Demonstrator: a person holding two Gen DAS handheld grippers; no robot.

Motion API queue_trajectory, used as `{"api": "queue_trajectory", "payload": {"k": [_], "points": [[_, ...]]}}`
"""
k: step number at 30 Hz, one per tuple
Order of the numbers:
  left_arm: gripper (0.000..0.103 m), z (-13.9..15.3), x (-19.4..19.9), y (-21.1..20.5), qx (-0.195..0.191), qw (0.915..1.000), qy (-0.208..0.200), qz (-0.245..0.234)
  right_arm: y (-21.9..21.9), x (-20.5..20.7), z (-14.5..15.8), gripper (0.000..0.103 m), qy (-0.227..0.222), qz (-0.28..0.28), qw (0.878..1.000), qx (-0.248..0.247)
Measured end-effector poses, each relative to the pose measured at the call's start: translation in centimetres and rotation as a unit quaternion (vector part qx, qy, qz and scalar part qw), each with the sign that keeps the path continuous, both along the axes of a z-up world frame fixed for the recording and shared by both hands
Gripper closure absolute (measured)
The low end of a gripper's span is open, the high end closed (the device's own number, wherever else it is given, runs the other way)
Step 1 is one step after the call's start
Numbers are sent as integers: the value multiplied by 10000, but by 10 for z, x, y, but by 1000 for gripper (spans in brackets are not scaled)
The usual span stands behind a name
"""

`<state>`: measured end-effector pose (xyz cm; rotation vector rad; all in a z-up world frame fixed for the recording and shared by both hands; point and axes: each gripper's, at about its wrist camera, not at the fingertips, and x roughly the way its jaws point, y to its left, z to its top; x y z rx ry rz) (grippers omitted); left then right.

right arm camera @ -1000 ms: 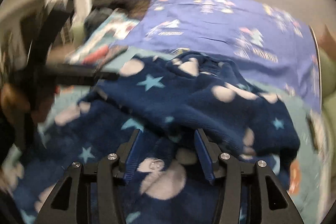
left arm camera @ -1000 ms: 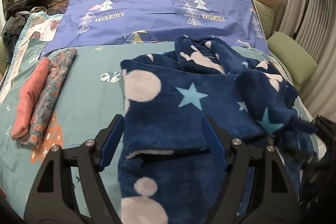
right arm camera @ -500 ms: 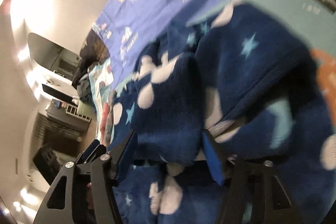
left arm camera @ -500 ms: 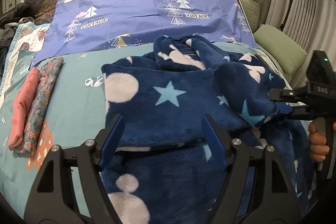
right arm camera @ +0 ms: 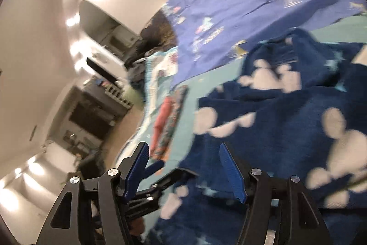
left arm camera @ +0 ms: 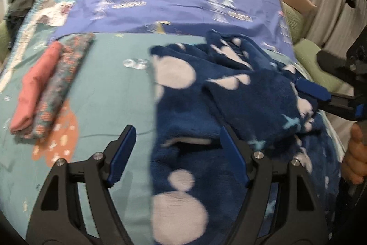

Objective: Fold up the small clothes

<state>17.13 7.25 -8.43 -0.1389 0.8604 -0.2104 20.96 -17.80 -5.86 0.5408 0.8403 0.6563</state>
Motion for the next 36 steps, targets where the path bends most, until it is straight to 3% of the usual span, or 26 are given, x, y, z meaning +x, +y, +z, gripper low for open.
{"api": "queue_trajectory", "payload": {"k": [4,7,9,10,12,15,19,22,26,31,33,36], "points": [[27,0,8,-26,-258,9979,97,-584,-40,-16,-1,37,-134,-883,9924,-845],[28,-9,18,-48,-190,9960,303,-815,-71,-27,-1,37,-202,-1617,9717,-1711],[68,-13,25,-59,-257,9943,320,-984,-90,-34,-3,37,-239,-2049,9493,-2373],[93,-14,29,-62,-340,9927,419,-1079,-99,-37,-7,37,-233,-2216,9368,-2699],[93,-5,33,-63,-541,9924,394,-1031,-116,-39,-17,37,-118,-2393,9177,-3168],[93,39,27,-56,-619,9917,-302,-1081,-135,-39,-31,37,70,-2492,9016,-3536],[93,96,24,-42,-474,9884,-1051,-988,-145,-31,-43,37,284,-2461,9017,-3544],[93,111,27,-31,-188,9875,-1291,-881,-145,-26,-49,37,285,-2426,9078,-3409],[90,78,42,-21,330,9928,-949,-653,-141,-24,-53,37,272,-2289,9129,-3369],[81,0,62,-12,793,9965,51,-274,-142,-28,-49,37,267,-2261,9166,-3286],[71,-7,57,-8,802,9966,63,-156,-145,-31,-43,37,231,-2272,9197,-3193],[63,9,50,-4,838,9963,-187,46,-148,-31,-32,37,141,-2273,9285,-2934]]}}
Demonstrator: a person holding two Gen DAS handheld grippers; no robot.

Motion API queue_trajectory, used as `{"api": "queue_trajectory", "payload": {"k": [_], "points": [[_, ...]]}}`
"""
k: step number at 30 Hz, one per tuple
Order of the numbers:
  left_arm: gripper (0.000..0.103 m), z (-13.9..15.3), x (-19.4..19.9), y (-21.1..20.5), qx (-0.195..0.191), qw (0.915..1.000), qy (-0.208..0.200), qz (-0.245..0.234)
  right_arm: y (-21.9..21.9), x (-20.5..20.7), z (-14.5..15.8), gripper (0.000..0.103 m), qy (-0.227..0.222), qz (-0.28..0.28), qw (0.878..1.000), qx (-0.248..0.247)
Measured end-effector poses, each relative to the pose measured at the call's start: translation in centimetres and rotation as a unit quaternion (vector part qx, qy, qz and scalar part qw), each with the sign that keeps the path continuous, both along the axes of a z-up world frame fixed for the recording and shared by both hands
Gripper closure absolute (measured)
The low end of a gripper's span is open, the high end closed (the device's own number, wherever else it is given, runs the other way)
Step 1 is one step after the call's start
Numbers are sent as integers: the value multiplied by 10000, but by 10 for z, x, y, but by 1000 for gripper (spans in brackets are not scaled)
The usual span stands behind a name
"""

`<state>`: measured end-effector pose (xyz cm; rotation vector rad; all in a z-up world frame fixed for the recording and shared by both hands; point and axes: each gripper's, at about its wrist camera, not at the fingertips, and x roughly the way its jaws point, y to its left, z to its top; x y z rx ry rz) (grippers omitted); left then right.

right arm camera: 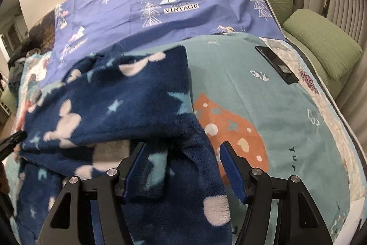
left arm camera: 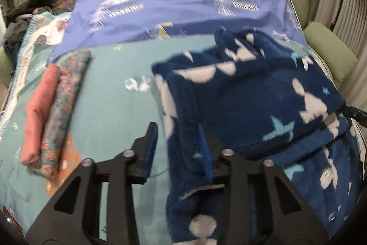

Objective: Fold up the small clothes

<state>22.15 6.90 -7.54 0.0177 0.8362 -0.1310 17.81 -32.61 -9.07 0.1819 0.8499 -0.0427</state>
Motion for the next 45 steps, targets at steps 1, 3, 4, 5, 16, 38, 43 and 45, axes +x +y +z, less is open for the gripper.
{"api": "queue_trajectory", "payload": {"k": [1,3,4,5,16,38,43,45], "points": [[61,8,-1,0,-14,9999,-127,49,-1,1,4,37,-56,13,9999,107],[56,25,-3,1,-90,9989,-438,122,0,9,15,37,-186,45,9990,409],[51,32,-5,-1,-139,9982,-570,123,2,14,19,37,-229,71,9984,521],[49,40,-2,-4,-182,9975,-671,80,6,21,25,37,-281,127,9975,632],[48,-4,105,-95,-460,9956,377,-729,87,160,8,82,252,951,9868,1288],[40,-10,-23,-65,267,9946,121,-998,19,9,-1,81,395,289,9979,435],[34,29,-99,-38,-1,9930,-357,-1129,14,-84,25,65,9,613,9974,379],[32,32,-128,-24,-55,9935,-391,-1072,6,-117,26,59,-56,558,9977,384]]}}
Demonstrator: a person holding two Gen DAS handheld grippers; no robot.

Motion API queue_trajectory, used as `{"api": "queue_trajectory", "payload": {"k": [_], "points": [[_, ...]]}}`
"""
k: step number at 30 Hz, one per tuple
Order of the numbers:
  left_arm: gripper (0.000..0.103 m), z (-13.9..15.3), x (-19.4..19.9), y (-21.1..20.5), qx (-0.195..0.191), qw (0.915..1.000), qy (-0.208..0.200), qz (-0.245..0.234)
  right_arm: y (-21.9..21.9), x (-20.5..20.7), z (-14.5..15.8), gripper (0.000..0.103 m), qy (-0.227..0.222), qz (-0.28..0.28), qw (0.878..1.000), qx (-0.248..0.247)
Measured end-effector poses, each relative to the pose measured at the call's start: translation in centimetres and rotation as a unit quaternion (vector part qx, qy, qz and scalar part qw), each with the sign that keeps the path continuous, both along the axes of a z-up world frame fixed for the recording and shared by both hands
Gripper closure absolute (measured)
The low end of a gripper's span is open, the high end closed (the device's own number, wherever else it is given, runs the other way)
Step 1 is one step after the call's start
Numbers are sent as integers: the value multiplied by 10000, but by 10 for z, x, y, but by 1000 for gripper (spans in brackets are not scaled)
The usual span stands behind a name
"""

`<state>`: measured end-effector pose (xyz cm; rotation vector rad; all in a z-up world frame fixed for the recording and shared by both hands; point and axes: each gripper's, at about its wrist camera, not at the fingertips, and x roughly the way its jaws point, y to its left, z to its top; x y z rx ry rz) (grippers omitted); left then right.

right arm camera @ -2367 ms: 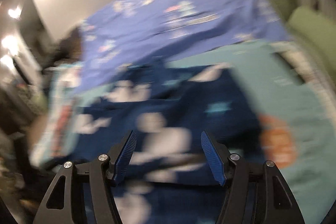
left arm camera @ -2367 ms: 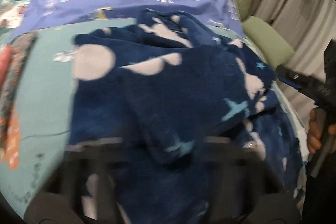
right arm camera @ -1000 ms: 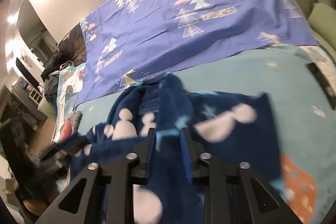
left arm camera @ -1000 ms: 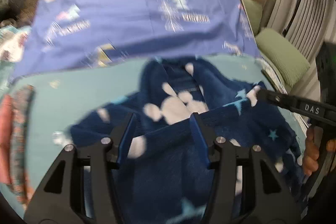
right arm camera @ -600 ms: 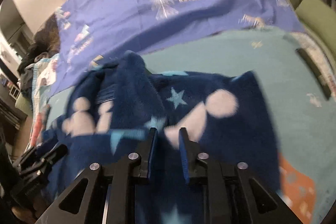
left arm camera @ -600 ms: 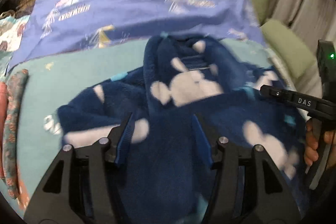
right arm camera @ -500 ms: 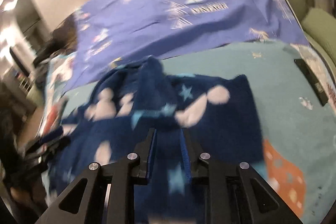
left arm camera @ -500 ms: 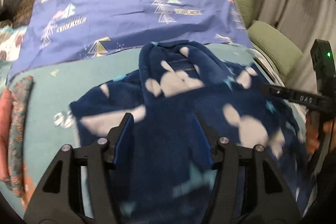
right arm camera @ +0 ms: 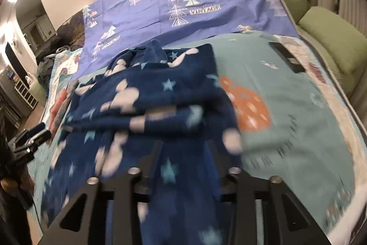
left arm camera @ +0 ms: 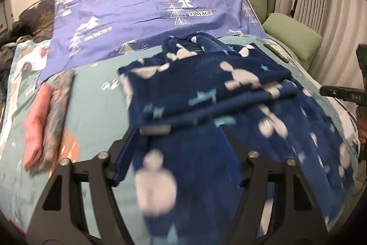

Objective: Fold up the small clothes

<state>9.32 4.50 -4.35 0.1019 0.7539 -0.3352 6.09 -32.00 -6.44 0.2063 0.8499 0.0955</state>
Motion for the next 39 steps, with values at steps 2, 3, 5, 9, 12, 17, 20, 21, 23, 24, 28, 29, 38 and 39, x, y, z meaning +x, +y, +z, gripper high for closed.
{"api": "queue_trajectory", "payload": {"k": [2,3,5,9,12,17,20,21,23,24,28,29,38,39], "points": [[32,-4,-21,10,54,9999,17,114,-8,-34,-4,59,19,-149,9999,28],[32,-7,-33,15,65,9998,43,195,-11,-46,-5,59,20,-208,9998,29],[32,-12,-51,25,-6,9993,119,350,-16,-76,-9,59,17,-361,9993,31],[32,-15,-93,30,-346,9986,259,308,-1,-136,-12,59,-181,-45,9995,239],[32,-14,-124,10,-481,9980,315,-253,37,-162,-16,59,-257,632,9974,219],[32,-24,-172,-40,-439,9880,392,-1430,97,-195,-29,59,-503,1379,9892,16],[32,-37,-195,-67,-368,9815,462,-1823,105,-207,-40,59,-554,1261,9905,6],[32,-40,-200,-73,-385,9794,502,-1916,106,-211,-44,59,-562,1212,9910,56],[32,-49,-207,-84,-429,9758,600,-2059,106,-221,-48,59,-602,1199,9909,95],[32,-54,-209,-91,-407,9744,652,-2113,108,-227,-51,59,-622,1211,9907,57],[74,-76,-211,-112,242,9765,555,-2070,112,-246,-57,59,-688,1274,9894,-106],[85,-75,-209,-112,256,9782,558,-1985,117,-251,-58,59,-733,1328,9883,-162],[89,-32,-204,-72,-859,9769,701,-1826,163,-238,-77,59,-965,1668,9767,-941],[89,-29,-204,-72,-911,9767,686,-1820,166,-230,-83,59,-918,1474,9775,-1197]]}}
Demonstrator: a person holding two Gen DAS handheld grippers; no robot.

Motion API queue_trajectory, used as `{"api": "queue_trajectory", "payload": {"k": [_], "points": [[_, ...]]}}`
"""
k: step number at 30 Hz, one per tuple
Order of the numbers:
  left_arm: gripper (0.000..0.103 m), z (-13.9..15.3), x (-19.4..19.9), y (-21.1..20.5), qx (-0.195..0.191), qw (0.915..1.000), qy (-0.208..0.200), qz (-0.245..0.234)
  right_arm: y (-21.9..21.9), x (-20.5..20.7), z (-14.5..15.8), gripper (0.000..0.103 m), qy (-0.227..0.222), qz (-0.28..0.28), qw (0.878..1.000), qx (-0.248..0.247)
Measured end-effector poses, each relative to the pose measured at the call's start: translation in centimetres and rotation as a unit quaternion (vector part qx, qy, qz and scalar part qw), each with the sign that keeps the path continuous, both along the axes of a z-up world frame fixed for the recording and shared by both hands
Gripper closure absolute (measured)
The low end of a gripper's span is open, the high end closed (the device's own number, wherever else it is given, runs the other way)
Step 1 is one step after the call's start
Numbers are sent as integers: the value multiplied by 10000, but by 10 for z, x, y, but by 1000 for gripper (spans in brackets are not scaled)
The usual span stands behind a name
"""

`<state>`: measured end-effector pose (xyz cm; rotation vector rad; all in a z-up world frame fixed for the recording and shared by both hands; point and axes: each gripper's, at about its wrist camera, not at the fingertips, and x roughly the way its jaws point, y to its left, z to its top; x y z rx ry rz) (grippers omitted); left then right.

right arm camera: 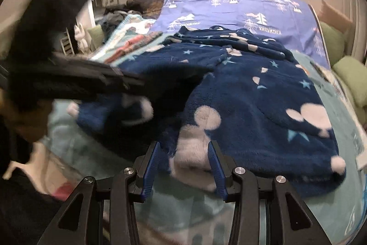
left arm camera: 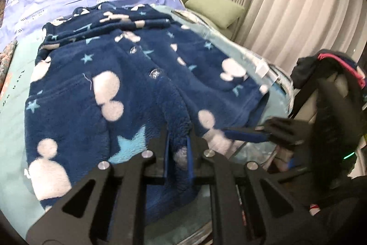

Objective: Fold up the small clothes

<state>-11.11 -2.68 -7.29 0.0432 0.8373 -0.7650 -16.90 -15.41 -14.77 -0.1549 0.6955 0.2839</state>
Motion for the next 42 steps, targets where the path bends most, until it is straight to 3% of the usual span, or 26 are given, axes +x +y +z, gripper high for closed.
{"api": "queue_trajectory", "payload": {"k": [2,4,6,8,10,13,17,21,24,26,29,33,35,36,39,42], "points": [[89,5,1,-1,-66,10000,-3,0,-1,9,-7,64,17,-194,9998,-79],[89,9,3,-2,-145,9999,15,-36,-8,14,-6,85,55,-304,9992,247],[89,12,5,-2,-195,9998,15,-63,-18,13,4,88,116,-230,9967,766],[89,18,5,-2,-264,9996,15,-103,-19,6,18,88,54,85,9931,1164],[89,24,4,-1,-386,9991,58,-192,-11,-1,26,88,37,393,9938,1036],[89,27,2,-5,-385,9988,29,-308,-6,6,9,86,382,517,9944,844],[89,5,4,-21,-186,9981,313,-489,-18,6,-6,71,716,605,9872,1294],[80,-14,3,-34,-94,9957,625,-673,-41,-5,1,69,929,791,9773,1733],[74,-18,-1,-39,-232,9918,805,-963,-66,-14,4,69,983,555,9747,1932],[65,-19,-5,-41,-221,9909,803,-1059,-80,-18,8,69,912,266,9760,1959],[64,-19,-10,-40,-96,9918,725,-1048,-101,-22,18,68,707,-280,9801,1833],[57,-6,-16,-12,-75,9969,494,-613,-138,-14,27,53,466,-1128,9755,1828],[40,2,-19,19,7,9998,213,-43,-166,-13,27,48,442,-1570,9637,2114],[37,5,-20,32,75,9997,78,240,-177,-14,27,48,451,-1697,9585,2245],[30,7,-23,83,395,9921,-220,1173,-207,-15,22,45,479,-2118,9434,2506],[27,-7,-21,125,616,9815,-77,1809,-220,-7,14,43,744,-2155,9358,2690]]}}
